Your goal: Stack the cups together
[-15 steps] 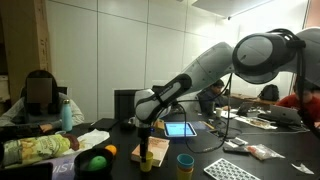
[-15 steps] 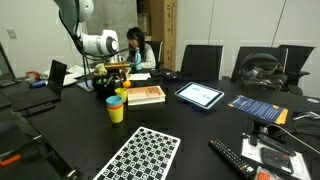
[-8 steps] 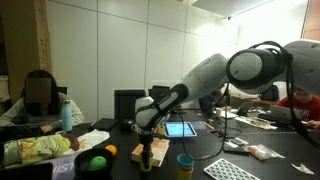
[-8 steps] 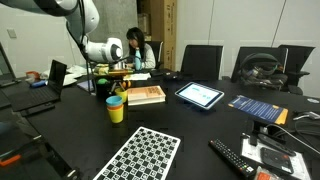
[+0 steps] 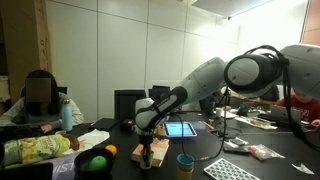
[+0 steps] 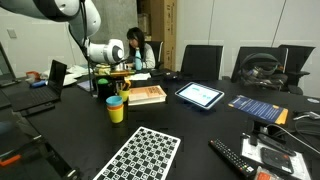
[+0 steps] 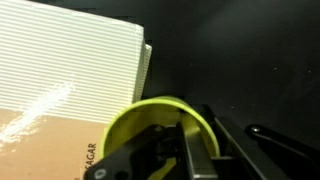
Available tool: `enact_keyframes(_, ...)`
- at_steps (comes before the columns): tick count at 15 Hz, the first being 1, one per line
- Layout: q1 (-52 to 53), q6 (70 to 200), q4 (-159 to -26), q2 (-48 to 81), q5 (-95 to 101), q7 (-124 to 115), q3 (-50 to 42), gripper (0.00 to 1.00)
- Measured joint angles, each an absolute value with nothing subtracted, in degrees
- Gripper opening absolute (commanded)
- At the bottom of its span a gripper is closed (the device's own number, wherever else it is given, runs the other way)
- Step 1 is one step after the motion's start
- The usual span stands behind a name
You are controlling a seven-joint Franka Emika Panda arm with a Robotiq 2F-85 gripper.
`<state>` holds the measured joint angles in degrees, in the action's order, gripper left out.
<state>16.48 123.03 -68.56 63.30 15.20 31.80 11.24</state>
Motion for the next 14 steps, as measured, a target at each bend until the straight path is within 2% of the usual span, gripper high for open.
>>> enact_keyframes(6, 17.0, 123.2, -70.2, 60.7, 15.4, 28.9, 10.8, 0.0)
enact_keyframes(14, 15.8, 126.7, -82.1, 50.9, 16.9, 21.1, 6.9, 0.0)
